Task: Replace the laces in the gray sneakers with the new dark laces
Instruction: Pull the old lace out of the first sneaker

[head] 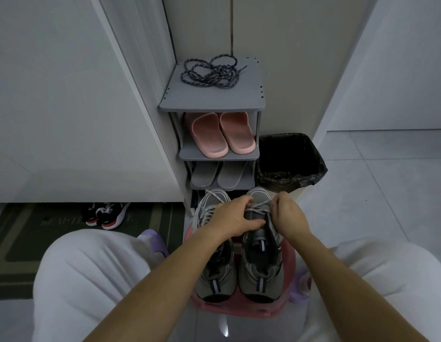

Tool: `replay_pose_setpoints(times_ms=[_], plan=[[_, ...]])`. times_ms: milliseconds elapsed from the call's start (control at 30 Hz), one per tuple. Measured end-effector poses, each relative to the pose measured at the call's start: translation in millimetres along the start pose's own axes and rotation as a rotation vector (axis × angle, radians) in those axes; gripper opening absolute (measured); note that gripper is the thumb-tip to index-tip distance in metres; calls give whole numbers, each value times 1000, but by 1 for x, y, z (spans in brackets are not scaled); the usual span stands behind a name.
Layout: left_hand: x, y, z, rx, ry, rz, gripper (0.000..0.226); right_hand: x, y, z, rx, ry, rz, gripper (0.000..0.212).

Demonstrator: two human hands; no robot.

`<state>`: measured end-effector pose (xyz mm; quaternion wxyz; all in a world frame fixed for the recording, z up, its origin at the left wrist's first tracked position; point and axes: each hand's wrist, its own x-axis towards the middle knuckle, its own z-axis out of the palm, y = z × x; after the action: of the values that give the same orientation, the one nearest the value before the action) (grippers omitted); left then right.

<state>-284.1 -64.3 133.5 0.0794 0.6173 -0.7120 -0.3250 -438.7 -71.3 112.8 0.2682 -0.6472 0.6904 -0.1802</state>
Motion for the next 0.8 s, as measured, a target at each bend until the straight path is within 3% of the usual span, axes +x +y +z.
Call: replay_pose_setpoints(times_ms=[233,333,467,633,800], plan=[[-1,2,1,29,18,11,67,11,0,-10,48,-189,89,18],[0,1,2,26,21,8,68,11,1,-9,12,-147,37,16],[0,1,2,47,18,3,67,3,-2,-2,141,-20,21,16],[1,2,3,58,10,-3,63,9,4,-5,199,-145,171,21],[2,1,4,76,9,-1,65,7,6,-7,76,-69,65,12]])
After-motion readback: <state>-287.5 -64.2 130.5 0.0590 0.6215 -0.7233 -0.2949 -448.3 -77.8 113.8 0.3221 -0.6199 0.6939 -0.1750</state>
